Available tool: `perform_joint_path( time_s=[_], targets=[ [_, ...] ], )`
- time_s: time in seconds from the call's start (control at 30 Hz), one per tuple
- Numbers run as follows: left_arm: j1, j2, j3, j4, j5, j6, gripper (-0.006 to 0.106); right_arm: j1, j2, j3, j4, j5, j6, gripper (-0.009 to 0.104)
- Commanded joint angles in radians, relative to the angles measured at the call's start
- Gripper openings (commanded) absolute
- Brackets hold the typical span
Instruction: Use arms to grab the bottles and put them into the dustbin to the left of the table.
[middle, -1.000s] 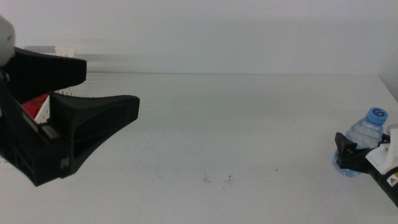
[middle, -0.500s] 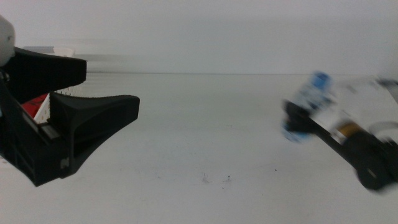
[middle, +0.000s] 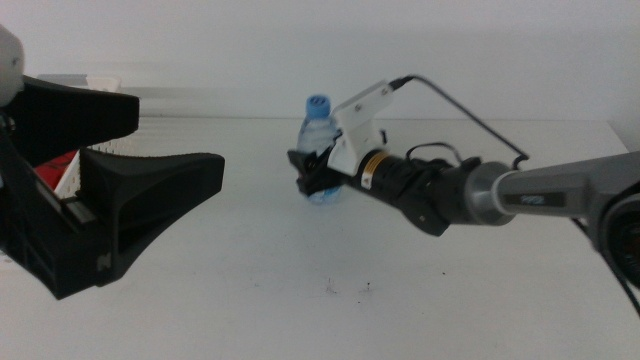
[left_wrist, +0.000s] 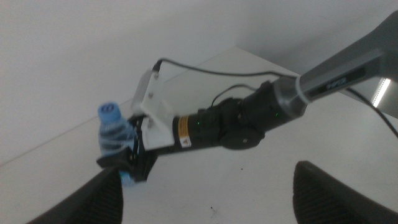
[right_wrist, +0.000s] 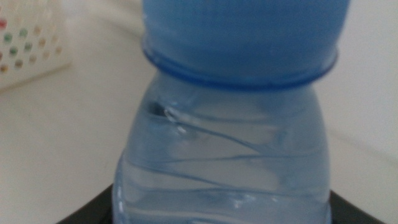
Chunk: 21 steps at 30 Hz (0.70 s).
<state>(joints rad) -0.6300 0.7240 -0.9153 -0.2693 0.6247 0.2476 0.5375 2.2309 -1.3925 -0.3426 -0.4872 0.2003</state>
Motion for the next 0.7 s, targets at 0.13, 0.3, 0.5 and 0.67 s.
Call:
perform_joint_path(
  time_s=[0.13, 0.3, 0.5, 0.67],
  targets=[
    [-0.006, -0.004, 0.003, 0.0, -0.012, -0.01, 0.094, 0.011, 0.021, -0.028, 0.0, -0.001, 0.02, -0.001],
    [-0.006, -0.004, 0.003, 0.0, -0.012, -0.01, 0.094, 0.011, 0.021, -0.028, -0.011, 0.051, 0.02, 0.029],
    [-0.006, -0.004, 0.003, 0.0, -0.012, -0.01, 0.094, 0.011, -0.046, 0.05, -0.02, 0.095, 0.072, 0.09],
    [-0.006, -0.004, 0.003, 0.0, -0.012, -0.01, 0.094, 0.01, -0.311, 0.351, -0.002, 0.065, 0.07, 0.085]
  ],
)
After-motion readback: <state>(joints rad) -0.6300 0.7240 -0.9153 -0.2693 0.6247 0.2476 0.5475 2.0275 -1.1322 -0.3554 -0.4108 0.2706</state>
